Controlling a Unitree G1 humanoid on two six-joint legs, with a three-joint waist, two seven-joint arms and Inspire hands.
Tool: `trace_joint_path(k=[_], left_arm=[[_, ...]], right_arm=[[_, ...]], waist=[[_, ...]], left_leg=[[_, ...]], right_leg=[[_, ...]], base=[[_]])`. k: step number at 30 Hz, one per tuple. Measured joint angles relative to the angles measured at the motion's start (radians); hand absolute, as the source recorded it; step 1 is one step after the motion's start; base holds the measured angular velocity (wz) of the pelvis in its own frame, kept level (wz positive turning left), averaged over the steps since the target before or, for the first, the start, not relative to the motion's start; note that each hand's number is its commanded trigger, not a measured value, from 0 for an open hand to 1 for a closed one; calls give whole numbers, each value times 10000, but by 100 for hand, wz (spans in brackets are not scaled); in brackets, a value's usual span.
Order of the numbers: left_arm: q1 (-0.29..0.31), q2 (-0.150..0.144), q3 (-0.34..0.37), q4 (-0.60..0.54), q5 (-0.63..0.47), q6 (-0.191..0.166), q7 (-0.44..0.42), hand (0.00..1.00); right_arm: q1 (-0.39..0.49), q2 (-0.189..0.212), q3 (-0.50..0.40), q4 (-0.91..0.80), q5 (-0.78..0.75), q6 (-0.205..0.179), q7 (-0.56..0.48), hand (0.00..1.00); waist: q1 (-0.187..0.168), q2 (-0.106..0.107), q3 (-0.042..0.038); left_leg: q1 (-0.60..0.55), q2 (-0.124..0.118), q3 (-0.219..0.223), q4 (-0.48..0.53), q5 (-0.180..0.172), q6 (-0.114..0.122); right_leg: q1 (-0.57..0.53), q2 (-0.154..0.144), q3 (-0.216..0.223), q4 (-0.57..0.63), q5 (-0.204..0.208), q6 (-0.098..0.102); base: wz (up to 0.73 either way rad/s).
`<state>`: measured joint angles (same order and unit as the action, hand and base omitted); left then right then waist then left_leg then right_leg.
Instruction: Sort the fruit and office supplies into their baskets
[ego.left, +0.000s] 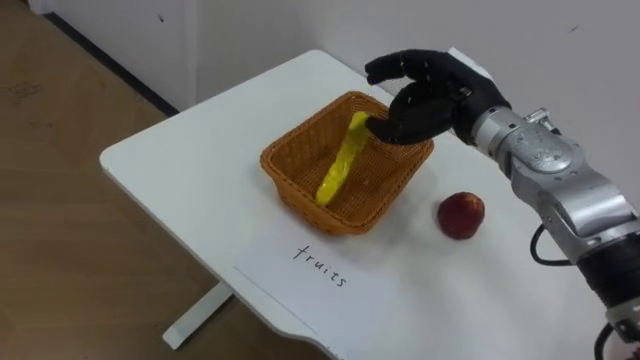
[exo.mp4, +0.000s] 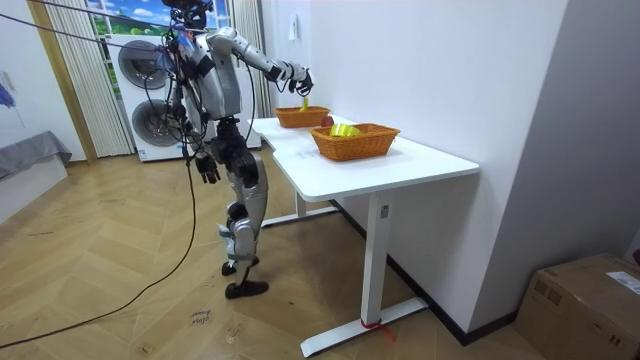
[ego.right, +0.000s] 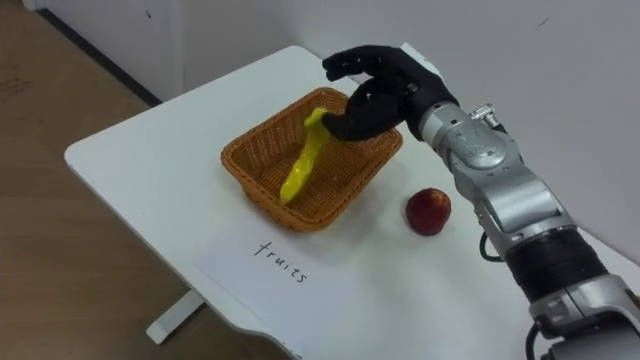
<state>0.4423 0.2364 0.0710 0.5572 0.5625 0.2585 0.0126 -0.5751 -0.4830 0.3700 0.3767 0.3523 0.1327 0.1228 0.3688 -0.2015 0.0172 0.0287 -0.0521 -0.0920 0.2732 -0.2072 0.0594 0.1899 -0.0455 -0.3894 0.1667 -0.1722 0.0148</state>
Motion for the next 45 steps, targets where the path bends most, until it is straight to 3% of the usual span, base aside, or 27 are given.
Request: trace_joint_path(k=[8,16,27,33,39,43,45], left_arm=[[89,64,-76,-88,-4,54,20,0],[78,85,-93,-101,-26,205,20,0],[82,157,-166,-287,-29,162,64,0],[117,194,-149,-287,-30,-57,65,0],[154,191,-186,-279,-28,-291,57,0],[137,178,-370,-262,-29,-325,174,0],[122,177,-403,-262,-29,-394,225,0]], right_arm=[[-2,26,5,133,-96,194,15,0],[0,25,16,171,-88,430,79,0],[0,19,14,432,-78,421,92,0],[8,13,-11,412,-104,211,-195,0],[130,17,-237,422,-36,-146,-842,0],[394,74,-239,423,-37,-422,-1246,0],[517,74,-240,423,38,-463,-1386,0]], waist=[[-49,-119,-75],[-41,-179,-50],[-101,-139,-21],[-248,-43,39],[-478,114,31],[-664,364,-49],[-691,458,-39]], left_leg=[[13,-4,1,17,0,0],[12,-3,46,22,4,4],[8,23,92,9,2,2],[-5,16,66,-6,2,2],[22,18,114,17,-2,8],[47,25,219,14,-4,14],[87,36,262,3,-3,14]], right_leg=[[31,-10,-107,5,0,0],[16,-57,-40,14,-1,3],[-8,-53,15,0,-1,2],[-13,-33,134,-13,-2,3],[17,-23,50,-9,-1,3],[15,-42,47,-3,-2,5],[29,-49,56,0,-2,5]], base=[[0],[0],[0],[1],[0],[-6],[-11]])
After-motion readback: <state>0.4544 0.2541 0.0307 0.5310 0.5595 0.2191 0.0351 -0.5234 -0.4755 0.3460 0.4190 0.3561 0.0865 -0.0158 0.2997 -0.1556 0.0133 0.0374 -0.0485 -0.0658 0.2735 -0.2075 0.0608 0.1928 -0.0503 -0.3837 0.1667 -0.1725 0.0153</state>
